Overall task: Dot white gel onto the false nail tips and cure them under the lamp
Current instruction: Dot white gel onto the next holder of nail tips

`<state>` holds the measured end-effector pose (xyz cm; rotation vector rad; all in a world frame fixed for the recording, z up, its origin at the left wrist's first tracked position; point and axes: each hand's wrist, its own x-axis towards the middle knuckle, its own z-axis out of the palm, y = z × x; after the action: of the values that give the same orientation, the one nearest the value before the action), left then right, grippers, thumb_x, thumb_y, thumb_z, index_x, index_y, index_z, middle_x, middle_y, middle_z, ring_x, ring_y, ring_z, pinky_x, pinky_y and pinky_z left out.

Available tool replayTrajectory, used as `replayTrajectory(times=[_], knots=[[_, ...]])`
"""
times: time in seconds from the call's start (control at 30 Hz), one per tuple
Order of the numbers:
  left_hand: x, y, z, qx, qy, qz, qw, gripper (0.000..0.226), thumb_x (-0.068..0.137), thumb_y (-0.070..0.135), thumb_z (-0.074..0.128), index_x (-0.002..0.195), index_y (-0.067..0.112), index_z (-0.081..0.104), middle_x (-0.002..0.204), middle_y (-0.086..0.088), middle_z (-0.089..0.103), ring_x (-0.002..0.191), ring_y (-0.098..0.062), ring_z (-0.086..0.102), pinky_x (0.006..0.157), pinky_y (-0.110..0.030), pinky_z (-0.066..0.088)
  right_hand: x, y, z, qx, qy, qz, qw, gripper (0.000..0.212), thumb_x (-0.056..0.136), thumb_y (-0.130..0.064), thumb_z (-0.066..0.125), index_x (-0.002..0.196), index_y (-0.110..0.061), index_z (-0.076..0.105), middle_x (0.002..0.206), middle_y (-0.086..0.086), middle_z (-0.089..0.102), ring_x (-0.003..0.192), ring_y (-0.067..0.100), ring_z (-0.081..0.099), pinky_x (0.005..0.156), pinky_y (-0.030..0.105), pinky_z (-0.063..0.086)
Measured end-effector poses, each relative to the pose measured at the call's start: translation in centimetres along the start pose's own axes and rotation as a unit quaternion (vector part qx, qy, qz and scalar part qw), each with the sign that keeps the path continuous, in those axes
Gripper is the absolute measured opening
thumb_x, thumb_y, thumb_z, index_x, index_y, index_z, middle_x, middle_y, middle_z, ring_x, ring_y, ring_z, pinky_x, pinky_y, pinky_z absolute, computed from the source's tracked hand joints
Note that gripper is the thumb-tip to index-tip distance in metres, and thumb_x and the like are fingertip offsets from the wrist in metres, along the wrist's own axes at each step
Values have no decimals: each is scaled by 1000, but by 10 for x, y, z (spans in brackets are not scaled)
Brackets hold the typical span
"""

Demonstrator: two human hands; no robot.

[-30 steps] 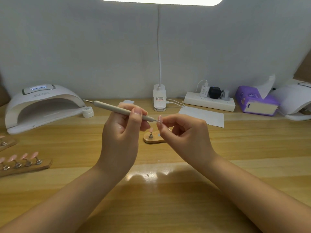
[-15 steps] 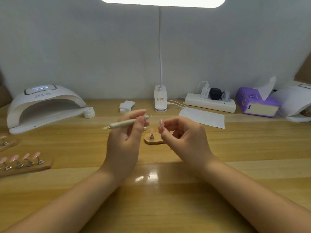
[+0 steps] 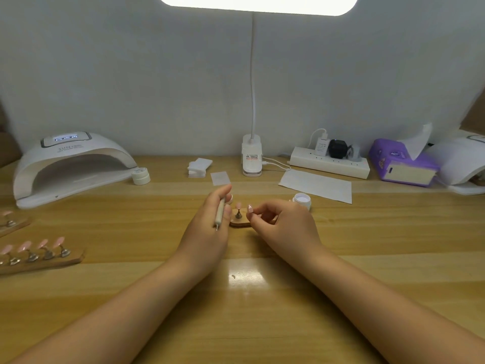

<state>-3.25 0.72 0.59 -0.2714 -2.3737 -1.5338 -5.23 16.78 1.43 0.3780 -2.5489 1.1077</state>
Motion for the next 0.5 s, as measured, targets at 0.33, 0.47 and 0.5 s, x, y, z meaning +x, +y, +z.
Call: replayTrajectory(times=[0.33,0.47,0.5], knots=[[-3,5,1,-45,50,-11,998,28,101,23,45,109,49,50,118,10,63,105,-18,63,95,-46,49,3,2,2,-100,-26,8,995,23,90,-44,57,95,-30,75,75,-8,65,78,14,60,62,27,41],[-3,6,1,-47,49,-15,998,28,101,23,45,109,49,51,117,12,63,104,-17,63,95,-45,49,2,0,3,-137,-29,-1,990,28,93,-45,54,99,-28,75,88,-2,70,95,18,62,76,32,50],[-3,6,1,-50,49,-17,997,28,101,23,44,109,48,51,117,12,63,105,-17,63,95,-46,49,1,-1,3,-143,-28,-6,989,29,93,-45,53,99,-27,75,88,-1,70,95,18,62,77,33,51]])
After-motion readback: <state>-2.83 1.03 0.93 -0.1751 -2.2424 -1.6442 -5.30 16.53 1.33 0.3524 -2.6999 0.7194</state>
